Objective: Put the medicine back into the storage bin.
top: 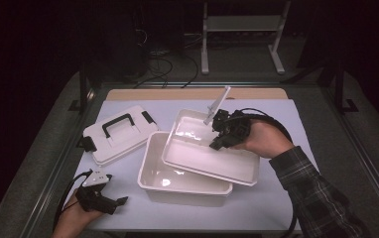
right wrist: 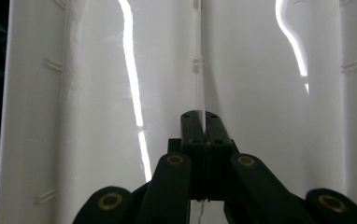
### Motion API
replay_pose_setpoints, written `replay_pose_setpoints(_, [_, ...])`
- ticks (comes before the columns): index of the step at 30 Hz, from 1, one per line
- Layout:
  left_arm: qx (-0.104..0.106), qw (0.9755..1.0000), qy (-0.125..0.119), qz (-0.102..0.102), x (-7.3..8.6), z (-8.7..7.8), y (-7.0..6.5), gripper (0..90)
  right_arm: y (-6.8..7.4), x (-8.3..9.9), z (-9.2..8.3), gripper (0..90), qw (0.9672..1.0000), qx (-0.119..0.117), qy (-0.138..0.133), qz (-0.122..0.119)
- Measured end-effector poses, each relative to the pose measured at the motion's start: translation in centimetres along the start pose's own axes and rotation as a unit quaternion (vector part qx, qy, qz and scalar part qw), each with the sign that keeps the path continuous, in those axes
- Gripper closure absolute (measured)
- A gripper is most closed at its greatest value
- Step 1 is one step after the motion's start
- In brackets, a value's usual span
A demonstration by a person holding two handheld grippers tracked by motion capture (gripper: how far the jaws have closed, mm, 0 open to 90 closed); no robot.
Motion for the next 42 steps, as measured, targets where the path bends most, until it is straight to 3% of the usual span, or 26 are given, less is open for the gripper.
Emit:
replay_pose_setpoints(10, [0.000, 1.0000, -0.001, 0.000, 0.0, 0.0, 0.0, 0.0, -0.8, 3.1, -1.2, 88.9, 0.9994, 0.014, 0.001, 0.031])
replay_pose_setpoints(23, [0.000, 1.0000, 0.000, -0.001, 0.0, 0.0, 0.0, 0.0, -1.8, 8.4, -3.1, 88.9, 0.9954, 0.042, 0.007, 0.085])
replay_pose_setpoints(36, [0.000, 1.0000, 0.000, -0.001, 0.0, 0.0, 0.0, 0.0, -1.8, 13.8, -4.1, 88.9, 0.9882, 0.064, 0.008, 0.139])
replay_pose_setpoints(42, [0.000, 1.0000, -0.001, -0.001, 0.0, 0.0, 0.0, 0.0, -1.6, 16.9, -4.2, 88.8, 0.9822, 0.066, 0.007, 0.176])
Point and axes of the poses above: each handheld gripper's, and its own axes: z roughly forward along the jaws, x roughly out of its underside, y roughly to its left, the point moved 3 cm from there along z, roughly forward along the jaws, and after that the axes turned 2 degrees about -x, right-handed, at the moved point
